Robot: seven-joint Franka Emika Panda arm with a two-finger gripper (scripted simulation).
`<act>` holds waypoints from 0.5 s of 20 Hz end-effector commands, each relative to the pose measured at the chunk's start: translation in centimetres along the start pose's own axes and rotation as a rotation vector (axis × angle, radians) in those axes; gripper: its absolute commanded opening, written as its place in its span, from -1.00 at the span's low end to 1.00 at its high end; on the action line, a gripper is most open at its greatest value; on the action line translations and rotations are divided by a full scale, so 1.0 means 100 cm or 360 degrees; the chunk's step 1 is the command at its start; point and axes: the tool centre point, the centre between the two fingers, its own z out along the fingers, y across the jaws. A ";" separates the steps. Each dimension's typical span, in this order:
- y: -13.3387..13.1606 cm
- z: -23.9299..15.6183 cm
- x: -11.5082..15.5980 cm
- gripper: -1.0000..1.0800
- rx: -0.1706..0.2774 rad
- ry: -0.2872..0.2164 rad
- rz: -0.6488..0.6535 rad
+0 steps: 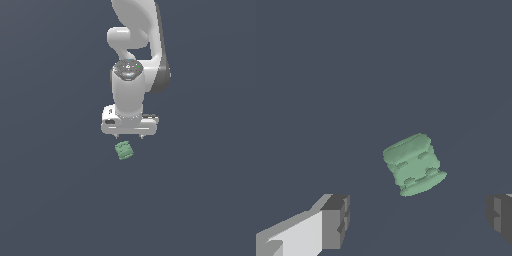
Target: Pick up the object and move it to a goal position.
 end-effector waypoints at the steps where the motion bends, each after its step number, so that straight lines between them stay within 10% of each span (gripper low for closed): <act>1: 0.000 0.000 0.000 0.92 0.0000 0.0000 0.0000; 10: 0.027 0.001 -0.008 0.92 -0.0044 -0.0046 0.0052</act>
